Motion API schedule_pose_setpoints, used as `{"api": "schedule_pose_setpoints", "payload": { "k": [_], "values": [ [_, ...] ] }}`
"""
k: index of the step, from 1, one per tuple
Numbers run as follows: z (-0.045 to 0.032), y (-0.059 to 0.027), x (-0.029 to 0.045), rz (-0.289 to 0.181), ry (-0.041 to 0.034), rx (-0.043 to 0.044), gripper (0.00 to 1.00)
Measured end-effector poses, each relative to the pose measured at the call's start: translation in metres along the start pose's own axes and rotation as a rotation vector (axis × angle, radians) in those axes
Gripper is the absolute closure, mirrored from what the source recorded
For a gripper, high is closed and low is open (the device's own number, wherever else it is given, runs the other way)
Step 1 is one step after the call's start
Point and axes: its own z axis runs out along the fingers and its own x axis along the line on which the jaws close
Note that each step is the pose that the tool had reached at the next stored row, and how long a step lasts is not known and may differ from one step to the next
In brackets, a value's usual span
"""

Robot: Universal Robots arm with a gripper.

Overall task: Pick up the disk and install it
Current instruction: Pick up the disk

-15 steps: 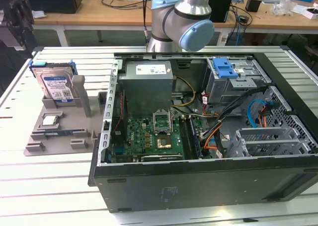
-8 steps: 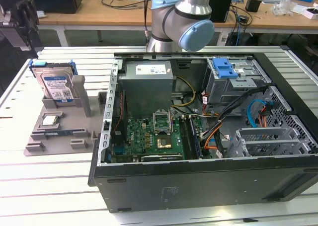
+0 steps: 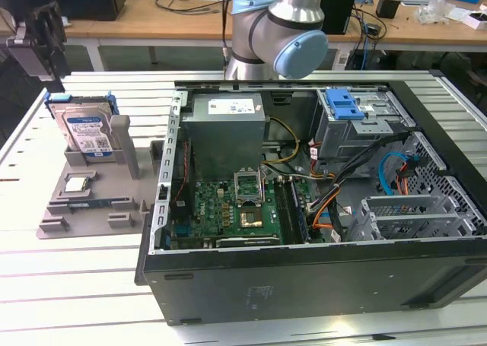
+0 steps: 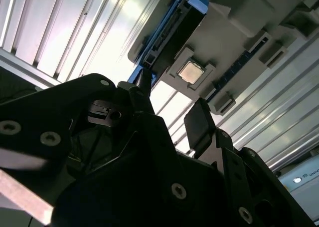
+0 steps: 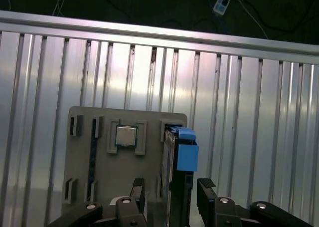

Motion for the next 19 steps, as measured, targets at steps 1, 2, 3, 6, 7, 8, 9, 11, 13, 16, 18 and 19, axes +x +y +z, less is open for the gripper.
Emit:
{"api": "schedule_pose_setpoints", "payload": {
  "k": [1, 2, 3, 6, 7, 8, 9, 11, 13, 16, 18, 19],
  "values": [
    [0.0014, 0.0000, -0.0006, 0.000, 0.0000, -0.0001, 0.46],
    [0.0039, 0.0002, -0.0028, 0.000, -0.0001, 0.0001, 0.46],
    [0.0084, 0.0016, -0.0073, 0.000, -0.0001, 0.0003, 0.46],
    [0.0190, 0.0061, -0.0150, 0.000, -0.0001, 0.0002, 0.46],
    [0.0207, 0.0062, -0.0150, 0.000, 0.0000, 0.0001, 0.46],
    [0.0227, 0.0062, -0.0150, 0.000, 0.0000, 0.0001, 0.46],
    [0.0244, 0.0063, -0.0149, 0.000, 0.0000, 0.0001, 0.46],
    [0.0286, 0.0064, -0.0149, 0.000, 0.0000, 0.0001, 0.46],
    [0.0330, 0.0066, -0.0149, 0.000, -0.0001, 0.0002, 0.46],
    [0.0420, 0.0079, -0.0150, 0.000, 0.0000, 0.0002, 0.46],
    [0.0464, 0.0083, -0.0150, 0.000, -0.0001, 0.0001, 0.46],
    [0.0486, 0.0085, -0.0150, 0.000, 0.0000, 0.0001, 0.46]
  ]
}}
